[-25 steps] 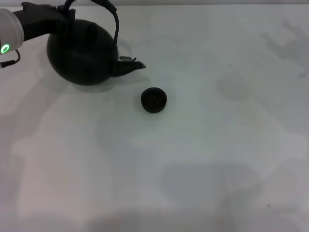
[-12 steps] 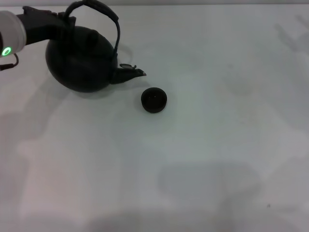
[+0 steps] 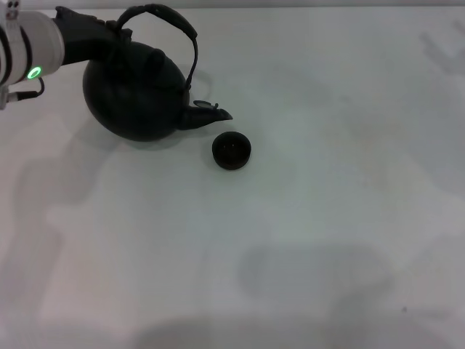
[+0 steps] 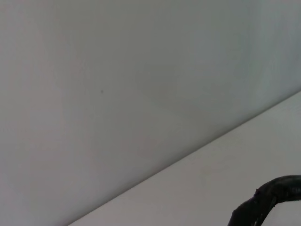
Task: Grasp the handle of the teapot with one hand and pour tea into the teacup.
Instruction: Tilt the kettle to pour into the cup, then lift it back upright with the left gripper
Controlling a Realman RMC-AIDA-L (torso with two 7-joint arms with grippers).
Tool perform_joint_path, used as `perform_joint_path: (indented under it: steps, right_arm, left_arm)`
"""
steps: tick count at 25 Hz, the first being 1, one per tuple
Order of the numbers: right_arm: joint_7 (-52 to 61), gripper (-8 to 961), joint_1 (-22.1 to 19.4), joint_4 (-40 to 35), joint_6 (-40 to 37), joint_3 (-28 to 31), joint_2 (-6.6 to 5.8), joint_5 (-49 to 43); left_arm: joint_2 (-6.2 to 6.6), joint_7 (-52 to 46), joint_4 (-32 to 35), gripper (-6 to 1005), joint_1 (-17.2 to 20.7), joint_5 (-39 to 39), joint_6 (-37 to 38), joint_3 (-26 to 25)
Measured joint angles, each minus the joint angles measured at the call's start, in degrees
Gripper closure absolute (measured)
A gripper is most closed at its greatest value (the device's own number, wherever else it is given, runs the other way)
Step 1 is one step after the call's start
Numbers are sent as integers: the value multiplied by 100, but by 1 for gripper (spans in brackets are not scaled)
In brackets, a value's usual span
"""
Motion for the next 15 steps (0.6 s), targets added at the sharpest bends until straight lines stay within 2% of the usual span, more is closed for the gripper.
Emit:
perform_joint_path:
  steps: [15]
  right_arm:
    - [42, 96, -49, 7, -77, -2, -30, -10]
  left_arm:
    - [2, -154, 104, 838, -240, 202, -305, 233]
